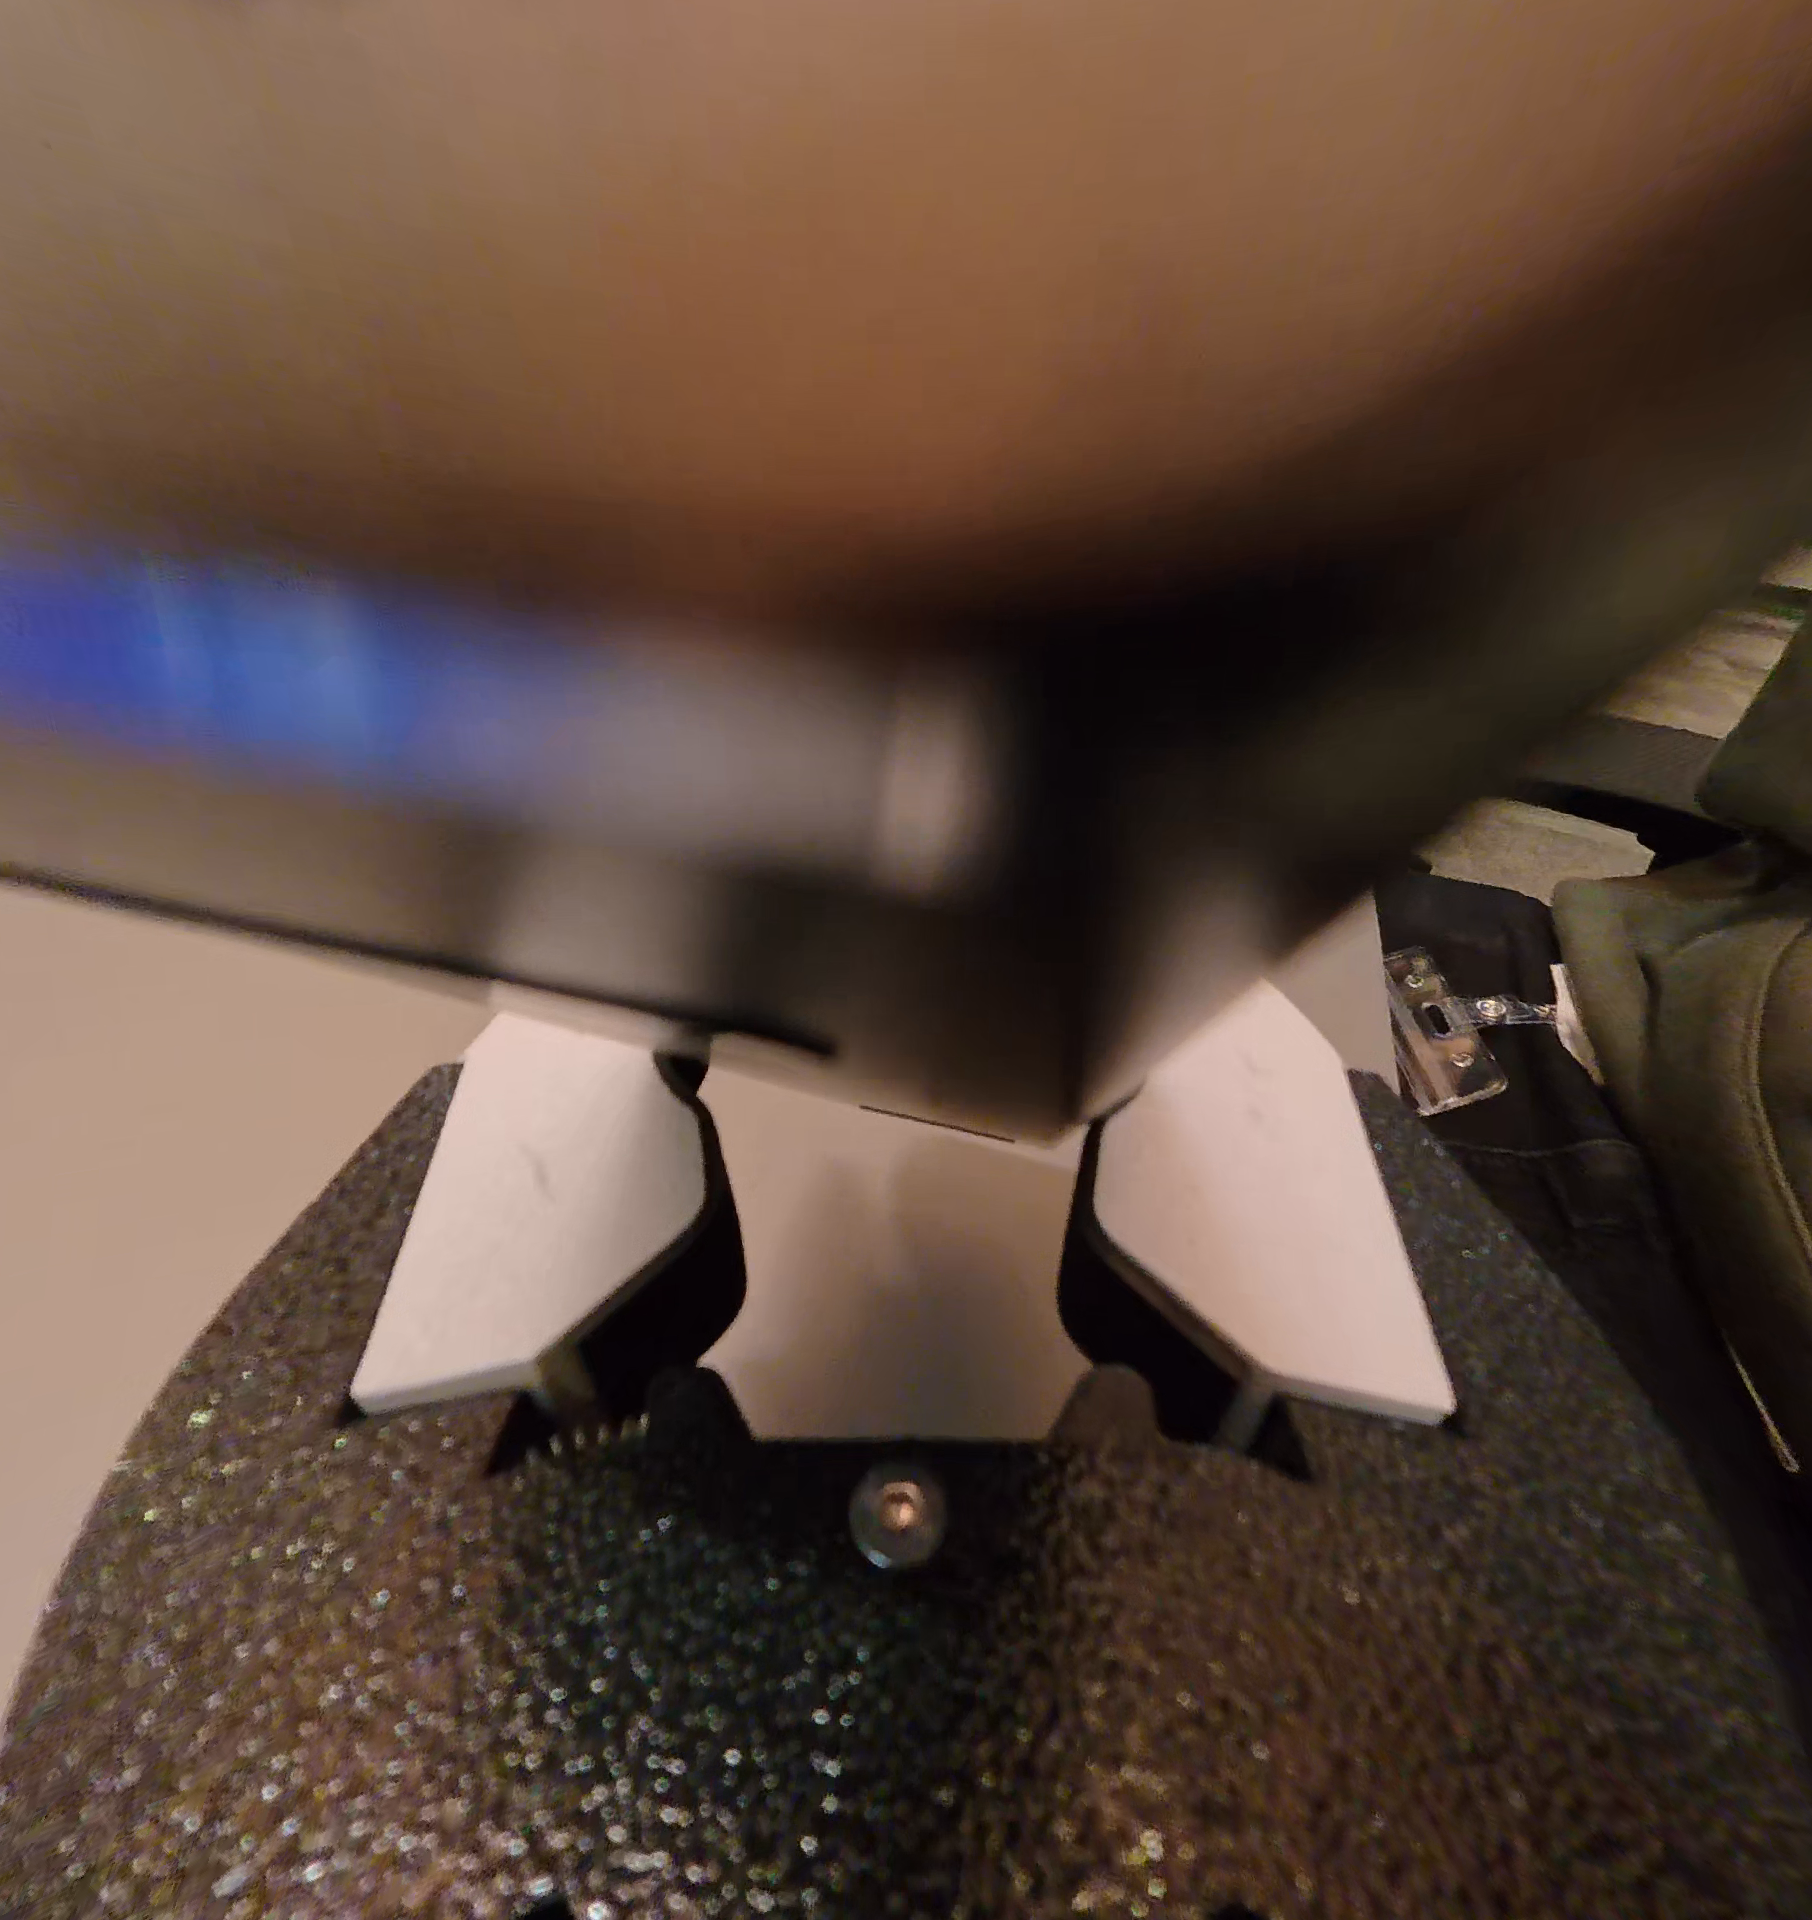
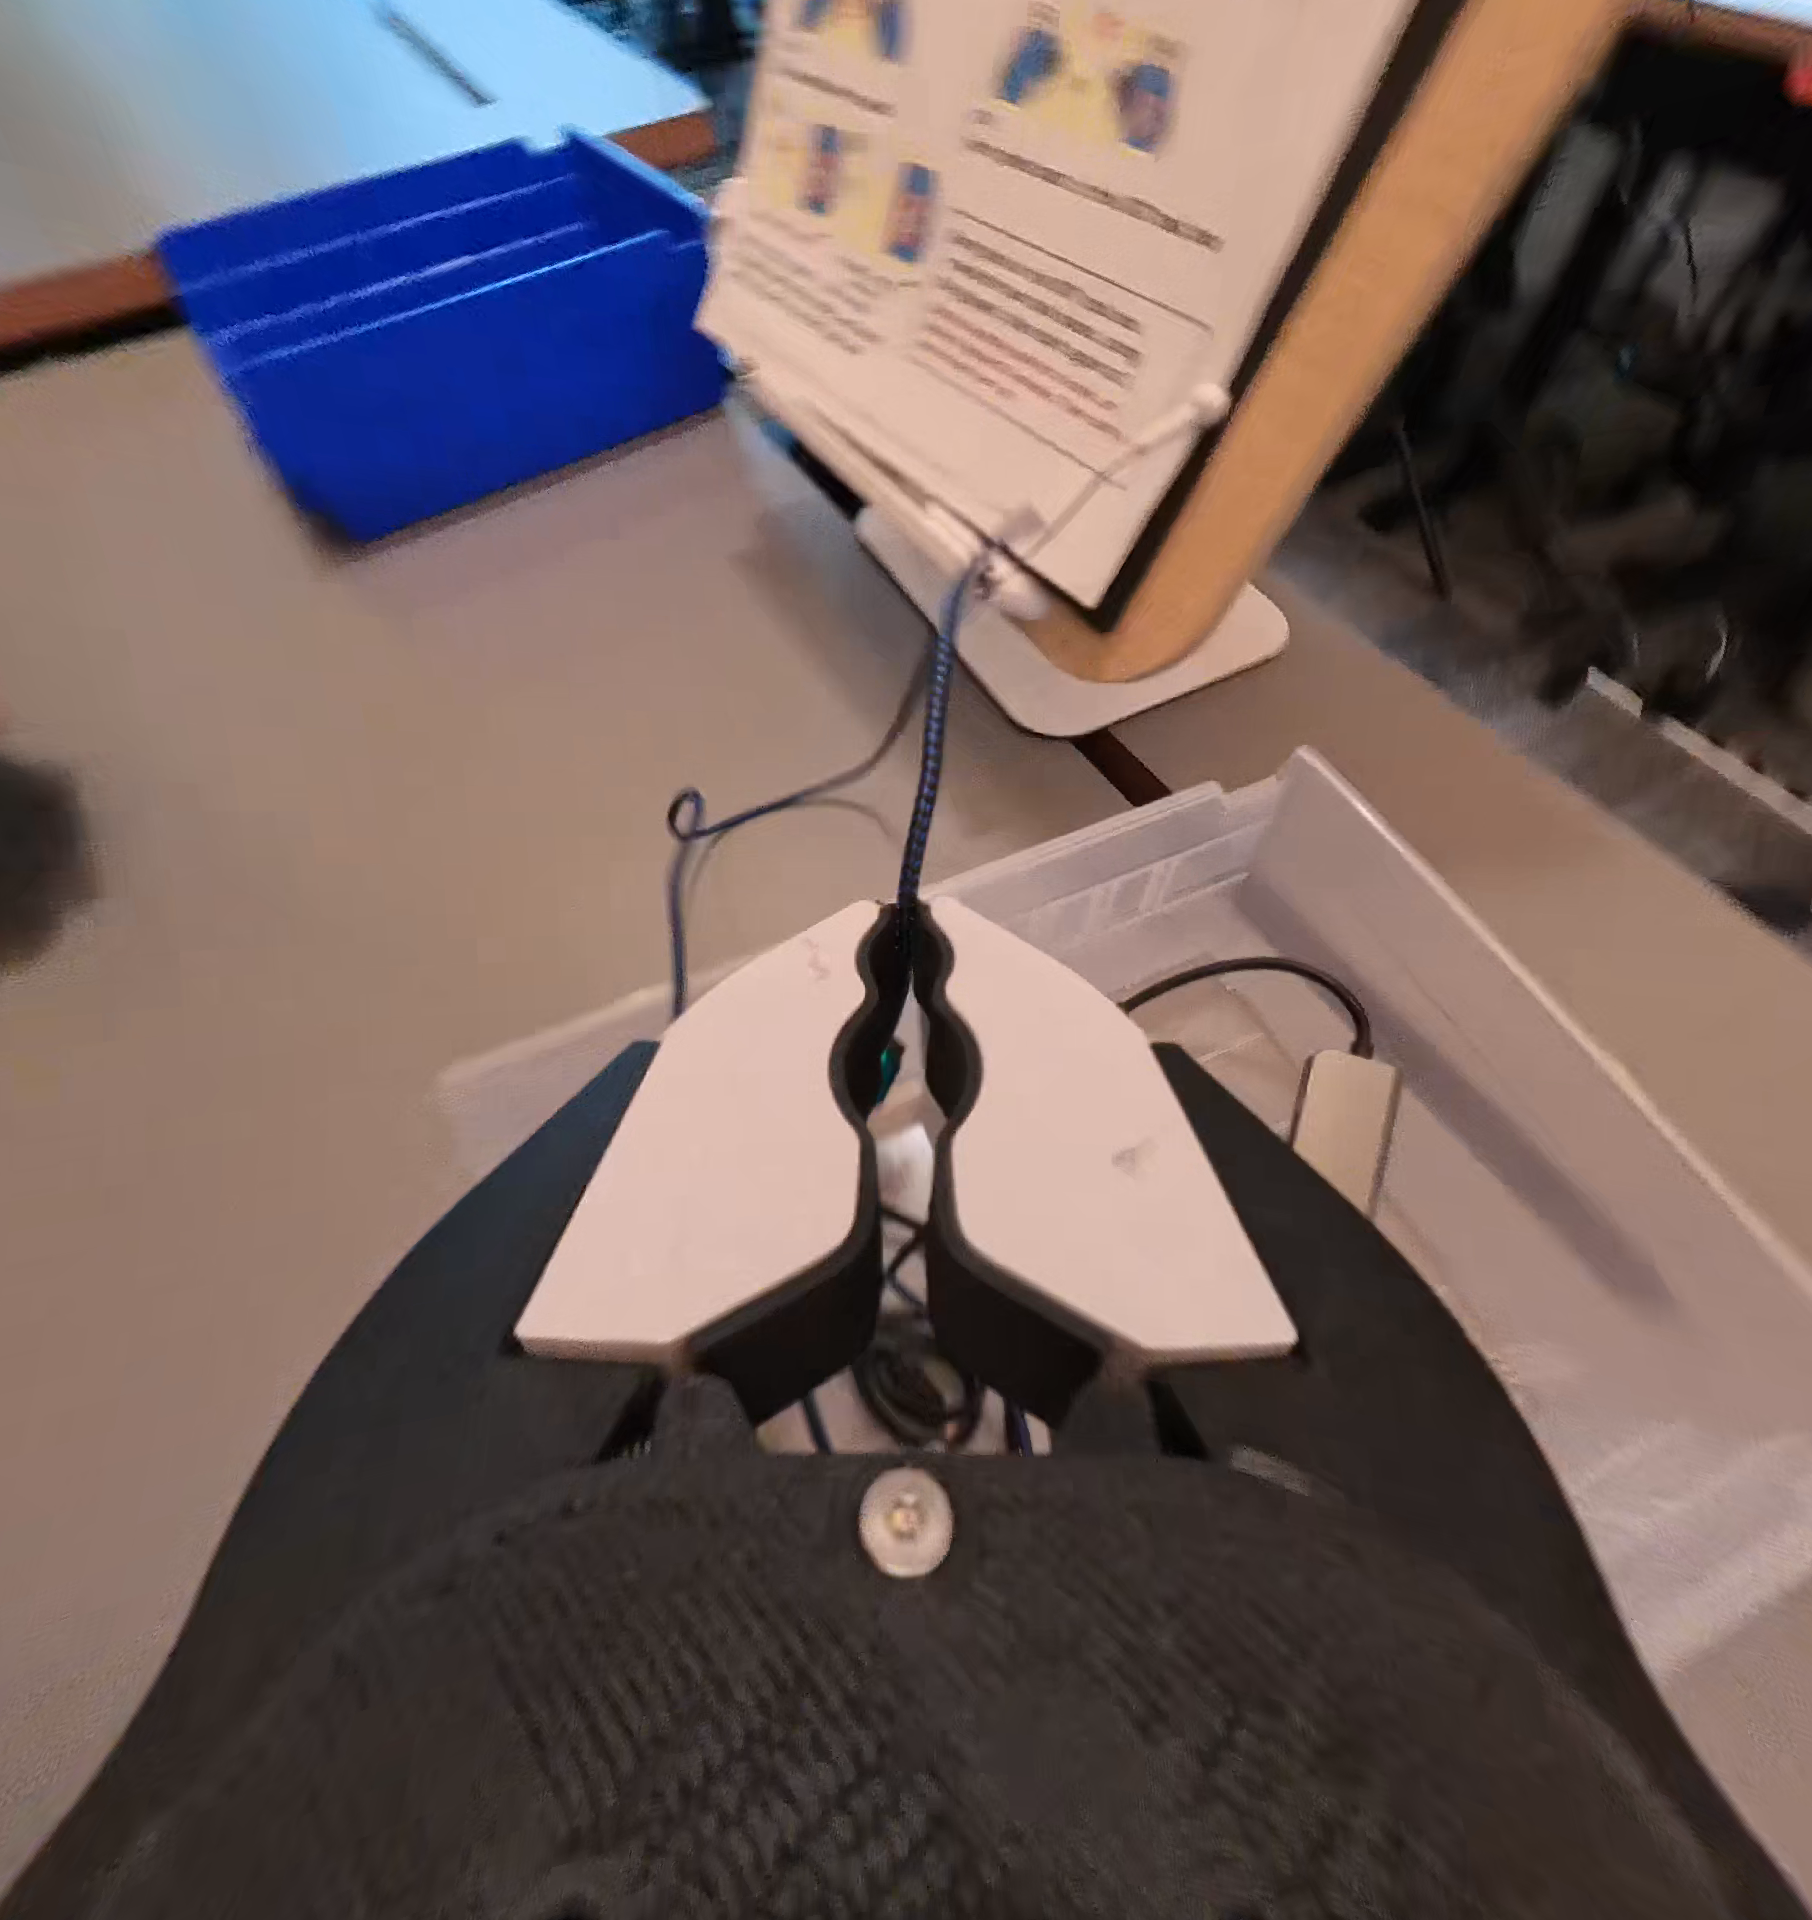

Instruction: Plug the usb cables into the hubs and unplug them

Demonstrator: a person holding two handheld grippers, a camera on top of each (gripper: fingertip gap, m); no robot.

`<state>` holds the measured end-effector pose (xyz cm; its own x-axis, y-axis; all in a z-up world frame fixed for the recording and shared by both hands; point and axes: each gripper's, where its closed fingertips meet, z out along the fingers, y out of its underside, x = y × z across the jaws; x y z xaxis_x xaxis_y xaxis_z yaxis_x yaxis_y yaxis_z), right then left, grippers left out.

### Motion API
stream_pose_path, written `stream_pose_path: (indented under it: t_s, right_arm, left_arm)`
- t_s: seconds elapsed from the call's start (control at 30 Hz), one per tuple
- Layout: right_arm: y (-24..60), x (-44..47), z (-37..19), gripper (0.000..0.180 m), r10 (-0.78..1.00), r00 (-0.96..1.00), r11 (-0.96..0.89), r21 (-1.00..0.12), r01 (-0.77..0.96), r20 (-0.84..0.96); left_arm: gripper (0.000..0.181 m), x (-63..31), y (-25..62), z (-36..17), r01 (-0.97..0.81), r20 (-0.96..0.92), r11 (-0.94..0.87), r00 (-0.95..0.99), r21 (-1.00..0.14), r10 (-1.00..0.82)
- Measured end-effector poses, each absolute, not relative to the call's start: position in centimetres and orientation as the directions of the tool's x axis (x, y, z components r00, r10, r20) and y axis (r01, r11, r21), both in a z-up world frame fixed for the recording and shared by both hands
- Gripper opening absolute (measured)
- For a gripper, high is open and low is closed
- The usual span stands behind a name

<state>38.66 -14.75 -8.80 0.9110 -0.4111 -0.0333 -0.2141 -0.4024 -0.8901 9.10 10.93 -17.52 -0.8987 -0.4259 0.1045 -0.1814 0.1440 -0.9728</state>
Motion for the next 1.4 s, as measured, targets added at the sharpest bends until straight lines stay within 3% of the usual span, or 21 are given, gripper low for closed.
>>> stream_pose_path:
  t_s: [0.03,0.13,0.3,0.43,0.53,0.57,0.63,0.73,0.8,0.9,1.03,1.1,1.23,1.33,1.4]
  right_arm:
    - [-15.7,37.0,-8.3,0.003,-0.361,0.932,-0.419,-0.897,-0.143,0.020]
    - [-19.3,34.4,-8.5,0.003,-0.380,0.906,-0.489,-0.872,-0.024,0.188]
    - [-26.8,35.7,-14.4,0.004,-0.534,0.706,-0.767,-0.618,-0.173,0.465]
    - [-24.7,36.0,-16.0,0.005,-0.620,0.719,-0.662,-0.700,-0.267,0.313]
    - [-23.6,35.5,-18.7,0.008,-0.572,0.776,-0.732,-0.592,-0.336,0.265]
    - [-23.6,35.6,-18.9,0.015,-0.551,0.777,-0.763,-0.561,-0.321,0.305]
    - [-23.4,35.5,-18.0,0.045,-0.545,0.762,-0.778,-0.549,-0.304,0.350]
    - [-23.8,33.3,-15.1,0.068,-0.530,0.761,-0.787,-0.552,-0.276,0.375]
    - [-24.5,29.4,-13.8,0.066,-0.496,0.808,-0.796,-0.540,-0.276,0.317]
    - [-24.2,20.4,-13.9,0.064,-0.401,0.913,-0.783,-0.547,-0.297,0.078]
    - [-23.8,13.4,-18.1,0.058,-0.331,0.943,-0.822,-0.483,-0.302,-0.026]
    - [-24.1,13.6,-20.4,0.053,-0.341,0.938,-0.852,-0.443,-0.279,0.065]
    - [-22.1,14.1,-22.0,0.028,-0.252,0.961,-0.867,-0.467,-0.174,0.111]
    - [-21.7,17.6,-18.3,0.011,-0.210,0.903,-0.884,-0.468,-0.011,0.375]
    - [-22.2,21.7,-13.1,0.001,-0.317,0.763,-0.856,-0.516,0.025,0.563]
  left_arm:
    - [0.075,9.1,10.9,-17.5,-0.182,0.105,0.144,-0.899,-0.973,-0.425]
    - [0.075,9.0,10.6,-17.5,-0.179,0.102,0.149,-0.902,-0.973,-0.420]
    - [0.075,8.9,9.8,-17.7,-0.182,0.103,0.161,-0.908,-0.970,-0.406]
    - [0.074,8.7,9.0,-18.2,-0.180,0.087,0.203,-0.913,-0.962,-0.399]
    - [0.075,8.6,8.6,-18.4,-0.180,0.076,0.230,-0.914,-0.956,-0.399]
    - [0.075,8.5,8.5,-18.4,-0.177,0.072,0.234,-0.915,-0.956,-0.398]
    - [0.075,8.4,8.4,-18.2,-0.169,0.063,0.237,-0.916,-0.957,-0.397]
    - [0.075,8.2,8.5,-18.3,-0.170,0.063,0.239,-0.914,-0.956,-0.400]
    - [0.075,8.1,8.7,-18.4,-0.173,0.065,0.239,-0.913,-0.956,-0.403]
    - [0.074,7.7,8.7,-18.4,-0.175,0.073,0.226,-0.915,-0.958,-0.397]
    - [0.074,7.6,8.6,-18.2,-0.173,0.080,0.215,-0.920,-0.961,-0.384]
    - [0.074,7.6,8.4,-18.0,-0.170,0.083,0.206,-0.924,-0.964,-0.374]
    - [0.074,7.7,7.9,-17.7,-0.159,0.074,0.213,-0.930,-0.964,-0.361]
    - [0.074,7.7,7.7,-17.5,-0.149,0.063,0.219,-0.932,-0.964,-0.356]
    - [0.074,7.6,7.6,-17.4,-0.144,0.061,0.217,-0.934,-0.966,-0.353]
